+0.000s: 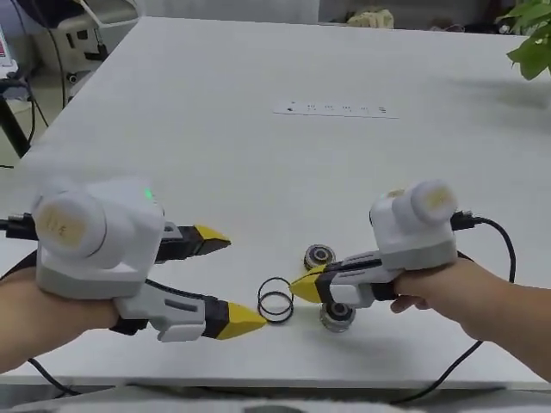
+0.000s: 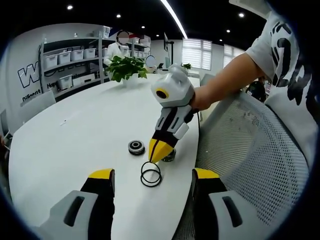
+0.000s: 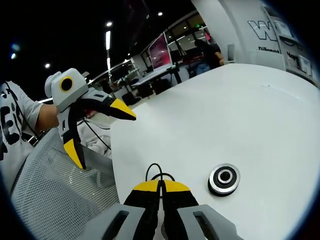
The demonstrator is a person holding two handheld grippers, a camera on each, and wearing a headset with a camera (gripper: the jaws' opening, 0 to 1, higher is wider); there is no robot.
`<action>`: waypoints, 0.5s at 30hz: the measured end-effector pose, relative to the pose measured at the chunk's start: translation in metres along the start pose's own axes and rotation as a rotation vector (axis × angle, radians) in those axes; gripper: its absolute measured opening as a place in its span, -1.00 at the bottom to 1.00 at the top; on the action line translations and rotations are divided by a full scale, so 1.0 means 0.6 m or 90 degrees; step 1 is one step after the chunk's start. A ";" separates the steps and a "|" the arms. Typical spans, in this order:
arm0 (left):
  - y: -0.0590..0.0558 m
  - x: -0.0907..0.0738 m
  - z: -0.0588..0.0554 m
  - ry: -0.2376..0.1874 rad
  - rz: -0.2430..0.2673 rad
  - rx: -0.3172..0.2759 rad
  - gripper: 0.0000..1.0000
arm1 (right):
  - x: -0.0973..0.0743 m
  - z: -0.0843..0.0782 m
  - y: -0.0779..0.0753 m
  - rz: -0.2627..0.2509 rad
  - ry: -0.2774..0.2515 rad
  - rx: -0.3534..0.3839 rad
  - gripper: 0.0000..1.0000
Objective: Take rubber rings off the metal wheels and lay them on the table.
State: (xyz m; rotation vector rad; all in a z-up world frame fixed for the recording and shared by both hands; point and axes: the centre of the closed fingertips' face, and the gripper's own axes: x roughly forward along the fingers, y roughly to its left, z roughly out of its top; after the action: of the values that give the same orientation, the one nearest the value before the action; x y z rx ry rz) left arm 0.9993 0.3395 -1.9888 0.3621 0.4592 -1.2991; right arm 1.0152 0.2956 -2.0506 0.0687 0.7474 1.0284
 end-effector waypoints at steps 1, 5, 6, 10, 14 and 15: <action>0.000 0.000 -0.001 0.000 0.001 -0.001 0.20 | 0.000 -0.001 -0.001 0.000 0.001 0.001 -1.00; -0.001 -0.001 -0.003 0.001 0.001 -0.002 0.20 | 0.003 -0.004 -0.002 0.001 0.006 0.006 -1.00; -0.001 -0.002 -0.003 0.002 0.001 -0.002 0.20 | 0.003 -0.005 -0.002 0.002 0.007 0.006 -1.00; 0.000 -0.002 -0.003 0.002 0.002 -0.003 0.20 | 0.007 -0.007 0.003 0.006 0.011 0.007 -1.00; 0.000 -0.002 -0.003 0.002 0.002 -0.003 0.20 | 0.009 -0.010 0.004 0.008 0.017 0.005 -1.00; 0.000 -0.002 -0.003 0.002 0.002 -0.003 0.20 | 0.009 -0.010 0.003 0.008 0.017 0.005 -1.00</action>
State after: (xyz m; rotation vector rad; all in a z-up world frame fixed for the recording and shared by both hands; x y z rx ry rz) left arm 0.9987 0.3417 -1.9899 0.3617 0.4637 -1.2938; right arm 1.0115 0.2990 -2.0573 0.0658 0.7756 1.0400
